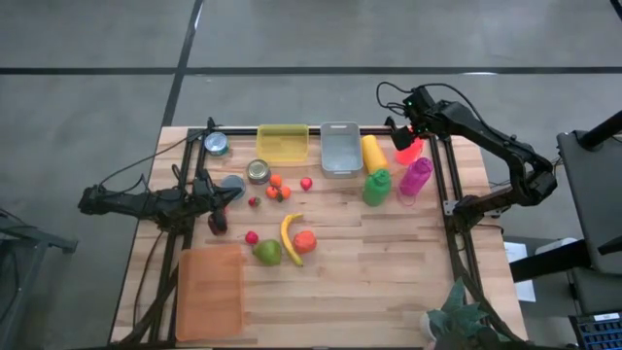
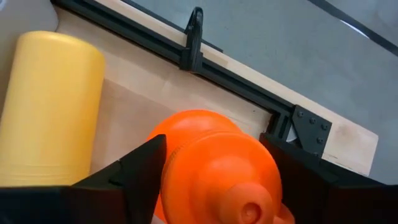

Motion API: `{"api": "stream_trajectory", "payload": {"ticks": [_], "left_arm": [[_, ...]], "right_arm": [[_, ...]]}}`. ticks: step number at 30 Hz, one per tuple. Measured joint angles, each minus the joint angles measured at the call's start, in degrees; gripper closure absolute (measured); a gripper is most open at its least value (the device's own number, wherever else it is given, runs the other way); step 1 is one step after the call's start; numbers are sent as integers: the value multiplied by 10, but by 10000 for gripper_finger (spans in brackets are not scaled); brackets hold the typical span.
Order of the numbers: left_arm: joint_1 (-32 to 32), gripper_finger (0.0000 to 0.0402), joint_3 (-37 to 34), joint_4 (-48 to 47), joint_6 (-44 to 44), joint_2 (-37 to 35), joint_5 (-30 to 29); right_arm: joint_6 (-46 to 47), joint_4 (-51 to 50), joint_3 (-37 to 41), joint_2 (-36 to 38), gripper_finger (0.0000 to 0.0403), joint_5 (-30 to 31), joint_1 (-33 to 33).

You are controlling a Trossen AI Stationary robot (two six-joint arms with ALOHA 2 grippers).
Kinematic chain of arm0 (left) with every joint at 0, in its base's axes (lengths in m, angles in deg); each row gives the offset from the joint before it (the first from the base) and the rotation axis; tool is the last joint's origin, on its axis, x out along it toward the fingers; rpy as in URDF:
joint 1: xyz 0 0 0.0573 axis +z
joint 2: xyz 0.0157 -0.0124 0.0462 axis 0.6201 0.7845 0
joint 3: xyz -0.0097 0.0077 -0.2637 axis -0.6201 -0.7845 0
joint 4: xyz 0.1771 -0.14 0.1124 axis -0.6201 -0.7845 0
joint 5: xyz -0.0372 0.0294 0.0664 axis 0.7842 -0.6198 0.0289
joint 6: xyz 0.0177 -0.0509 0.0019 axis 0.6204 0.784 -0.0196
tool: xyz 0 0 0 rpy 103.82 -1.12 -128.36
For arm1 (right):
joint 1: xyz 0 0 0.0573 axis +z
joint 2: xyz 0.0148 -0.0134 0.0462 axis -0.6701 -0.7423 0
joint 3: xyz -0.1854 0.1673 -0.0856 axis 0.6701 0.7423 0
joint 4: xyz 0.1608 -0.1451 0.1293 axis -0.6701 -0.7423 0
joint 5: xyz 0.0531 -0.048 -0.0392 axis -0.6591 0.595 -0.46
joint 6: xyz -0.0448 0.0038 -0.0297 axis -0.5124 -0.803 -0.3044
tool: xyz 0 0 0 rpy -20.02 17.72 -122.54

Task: Pick & Place Food Item
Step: Put the orange tumbler into the orange bin

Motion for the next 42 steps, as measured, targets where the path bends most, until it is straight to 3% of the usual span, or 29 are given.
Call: {"api": "stream_trajectory", "payload": {"ticks": [42], "left_arm": [[0, 401, 0, 0, 0, 0, 0]], "right_arm": [[19, -51, -12, 33, 162, -33, 0]]}}
